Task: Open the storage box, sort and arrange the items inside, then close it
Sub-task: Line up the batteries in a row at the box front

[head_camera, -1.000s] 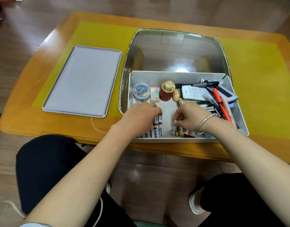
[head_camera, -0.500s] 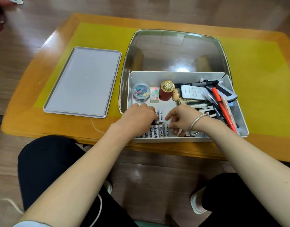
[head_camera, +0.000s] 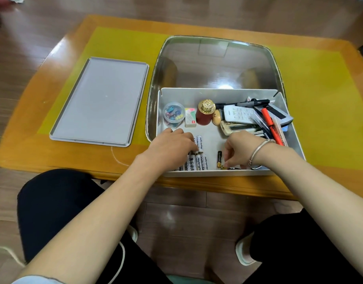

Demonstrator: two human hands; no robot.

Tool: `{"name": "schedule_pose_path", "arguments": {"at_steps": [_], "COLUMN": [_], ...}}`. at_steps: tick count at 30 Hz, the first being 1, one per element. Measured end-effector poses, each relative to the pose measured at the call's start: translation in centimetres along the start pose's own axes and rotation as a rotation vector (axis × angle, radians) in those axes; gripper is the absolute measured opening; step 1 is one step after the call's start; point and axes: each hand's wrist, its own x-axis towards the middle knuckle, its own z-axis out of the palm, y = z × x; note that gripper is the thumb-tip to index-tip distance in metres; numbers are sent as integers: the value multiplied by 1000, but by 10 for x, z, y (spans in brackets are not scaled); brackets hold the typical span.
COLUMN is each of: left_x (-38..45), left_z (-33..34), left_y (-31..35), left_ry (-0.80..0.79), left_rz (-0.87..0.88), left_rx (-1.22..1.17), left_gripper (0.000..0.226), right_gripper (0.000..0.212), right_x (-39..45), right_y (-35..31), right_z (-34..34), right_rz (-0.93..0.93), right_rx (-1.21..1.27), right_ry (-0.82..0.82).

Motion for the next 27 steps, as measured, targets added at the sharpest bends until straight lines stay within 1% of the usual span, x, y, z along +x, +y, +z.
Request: {"name": "schedule_pose_path", "arguments": {"at_steps": [2, 4, 7, 10, 12, 14, 17, 19, 22, 27], "left_x": [0, -1, -3, -3, -2, -2, -2, -3, -5, -15], "left_z": [0, -1, 0, 0, 1, 1, 1, 0, -2, -4], "left_y": [1, 1, 0, -1, 0, 0, 0, 1, 2, -3], "left_ry": [13, 30, 32, 25, 18, 2, -3, 22, 80, 88], "left_rz": [-3, -5, 3, 19, 20, 20, 12, 1, -14, -23], "left_rx": [9, 19, 31, 18, 6, 2, 0, 9, 36, 50], "left_gripper": [45, 41, 35, 37, 38, 39, 41, 39, 35, 33], "right_gripper": [17, 22, 18, 14, 12, 11, 10, 10, 13, 14], "right_x": [3, 6, 10, 10, 8, 5, 5, 9, 18, 34], "right_y": [-3, -5, -5, -3, -1, 2, 3, -1, -10, -18], "right_z": [4, 7, 11, 9, 6, 1, 0, 3, 8, 11], "right_rz": [21, 42, 46, 14, -21, -28, 17, 15, -12, 27], "right_rx": [-169, -239, -236, -209, -193, -99, 199, 354, 463, 623], "right_ry": [-43, -76, -88, -111, -84, -21, 16, 88, 210, 313]}}
